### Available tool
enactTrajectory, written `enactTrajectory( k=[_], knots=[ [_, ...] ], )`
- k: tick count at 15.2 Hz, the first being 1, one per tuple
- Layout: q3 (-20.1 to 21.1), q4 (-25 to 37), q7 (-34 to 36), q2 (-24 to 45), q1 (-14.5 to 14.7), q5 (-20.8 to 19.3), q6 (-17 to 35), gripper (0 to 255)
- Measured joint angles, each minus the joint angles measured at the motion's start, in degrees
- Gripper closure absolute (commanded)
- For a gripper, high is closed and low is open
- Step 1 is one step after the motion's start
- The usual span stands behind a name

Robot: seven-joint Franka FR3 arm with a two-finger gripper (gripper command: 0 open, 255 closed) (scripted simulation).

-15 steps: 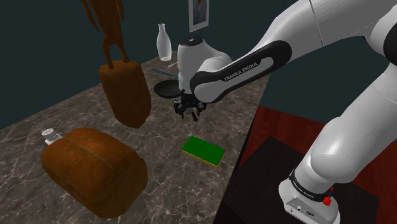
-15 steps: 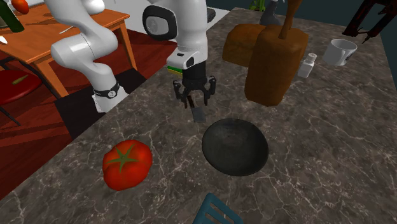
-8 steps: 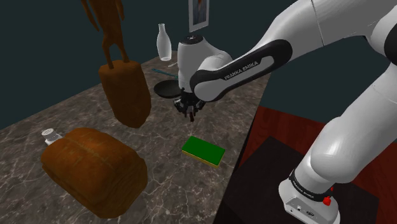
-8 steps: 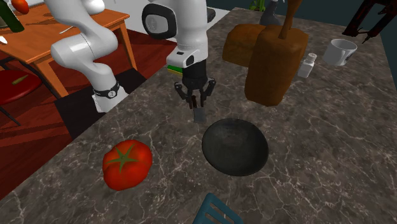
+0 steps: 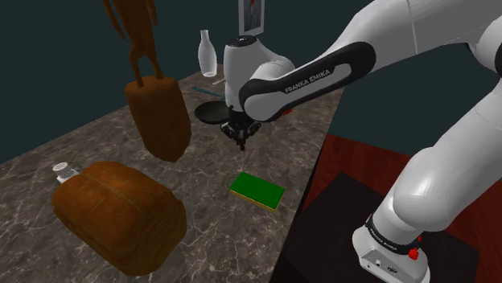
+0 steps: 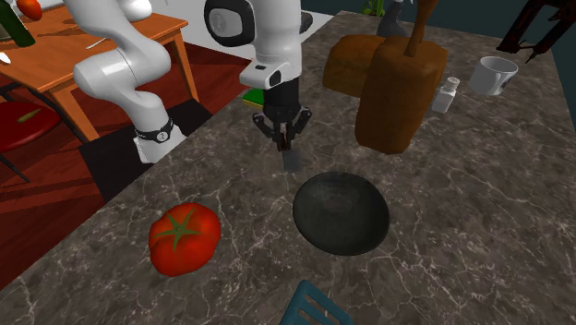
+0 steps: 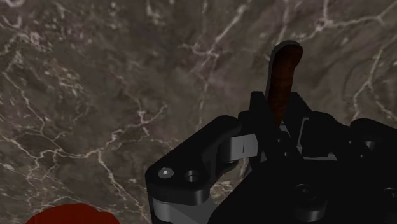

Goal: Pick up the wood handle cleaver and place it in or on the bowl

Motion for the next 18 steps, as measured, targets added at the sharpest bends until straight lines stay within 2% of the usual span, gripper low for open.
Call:
enactTrajectory(
  k=[18],
  knots=[
    [-0.8,11.0,-3.1,-2.8,0.1,1.9,-13.5,255]
  ],
)
